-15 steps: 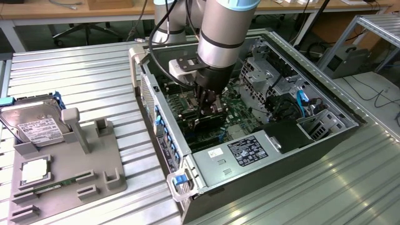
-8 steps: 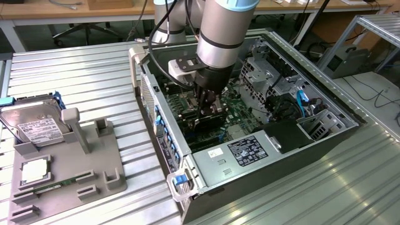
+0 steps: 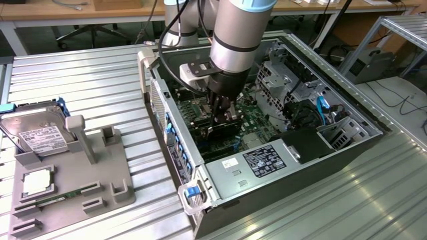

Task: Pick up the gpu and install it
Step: 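Press down on the gpu until it lock into place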

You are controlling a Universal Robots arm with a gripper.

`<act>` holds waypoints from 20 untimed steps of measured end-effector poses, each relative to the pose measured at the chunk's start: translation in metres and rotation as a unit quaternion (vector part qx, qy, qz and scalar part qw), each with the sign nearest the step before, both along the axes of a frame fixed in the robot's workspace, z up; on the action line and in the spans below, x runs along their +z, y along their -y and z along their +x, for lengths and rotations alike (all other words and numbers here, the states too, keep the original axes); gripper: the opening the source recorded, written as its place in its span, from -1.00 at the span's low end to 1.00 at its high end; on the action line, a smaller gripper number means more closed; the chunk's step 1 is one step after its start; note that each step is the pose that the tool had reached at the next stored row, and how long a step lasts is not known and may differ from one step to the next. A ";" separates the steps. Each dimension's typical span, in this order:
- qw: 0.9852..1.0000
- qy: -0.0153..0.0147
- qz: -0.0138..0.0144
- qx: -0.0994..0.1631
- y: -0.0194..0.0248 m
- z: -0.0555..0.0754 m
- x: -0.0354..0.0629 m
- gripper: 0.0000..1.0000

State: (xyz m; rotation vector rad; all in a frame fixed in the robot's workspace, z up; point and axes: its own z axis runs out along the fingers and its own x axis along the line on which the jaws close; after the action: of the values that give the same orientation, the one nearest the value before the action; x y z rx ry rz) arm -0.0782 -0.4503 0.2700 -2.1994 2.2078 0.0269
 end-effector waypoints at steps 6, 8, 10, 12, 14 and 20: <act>1.000 0.000 0.000 0.000 0.0000 0.000 0.0076 -0.79; 1.000 0.000 0.000 0.000 0.0000 0.000 0.0113 -0.79; 1.000 0.000 0.000 0.000 0.0000 0.000 0.0151 -0.79; 1.000 0.000 0.000 0.000 0.0000 0.000 0.0190 -0.79; 1.000 0.000 0.000 -0.001 0.0000 0.000 0.0244 -0.79; 1.000 0.000 0.000 -0.002 0.0000 0.000 0.0488 -0.79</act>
State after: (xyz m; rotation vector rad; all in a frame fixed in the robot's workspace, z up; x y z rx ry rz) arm -0.0781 -0.4504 0.3188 -2.1953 2.2116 0.0259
